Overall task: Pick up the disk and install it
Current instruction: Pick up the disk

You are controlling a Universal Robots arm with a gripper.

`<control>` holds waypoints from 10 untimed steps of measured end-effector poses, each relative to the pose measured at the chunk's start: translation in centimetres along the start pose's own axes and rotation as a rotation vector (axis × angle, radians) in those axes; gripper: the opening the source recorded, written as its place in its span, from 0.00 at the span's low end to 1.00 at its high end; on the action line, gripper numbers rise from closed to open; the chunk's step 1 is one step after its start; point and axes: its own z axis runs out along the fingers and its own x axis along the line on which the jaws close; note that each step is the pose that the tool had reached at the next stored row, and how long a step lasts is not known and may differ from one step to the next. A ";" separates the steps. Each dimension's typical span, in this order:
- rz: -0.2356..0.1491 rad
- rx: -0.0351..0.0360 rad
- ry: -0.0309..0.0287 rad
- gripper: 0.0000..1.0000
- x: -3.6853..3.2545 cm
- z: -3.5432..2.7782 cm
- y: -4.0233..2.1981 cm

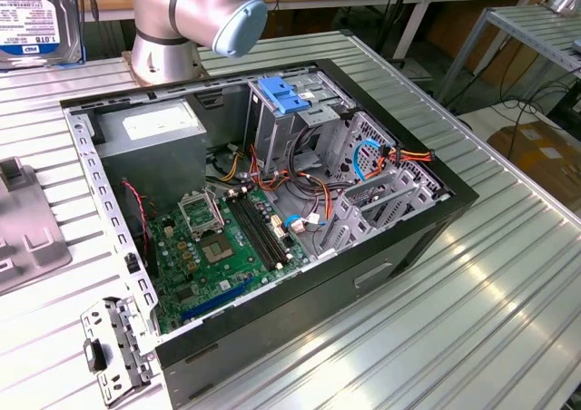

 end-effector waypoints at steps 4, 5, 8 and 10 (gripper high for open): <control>0.000 0.0000 0.0000 0.37 0.02 -0.01 -0.15; 0.000 0.0000 0.0000 0.37 0.02 -0.01 -0.21; 0.000 0.0000 0.0000 0.37 0.04 -0.01 -0.34; 0.000 0.0000 0.0001 0.37 0.05 -0.02 -0.46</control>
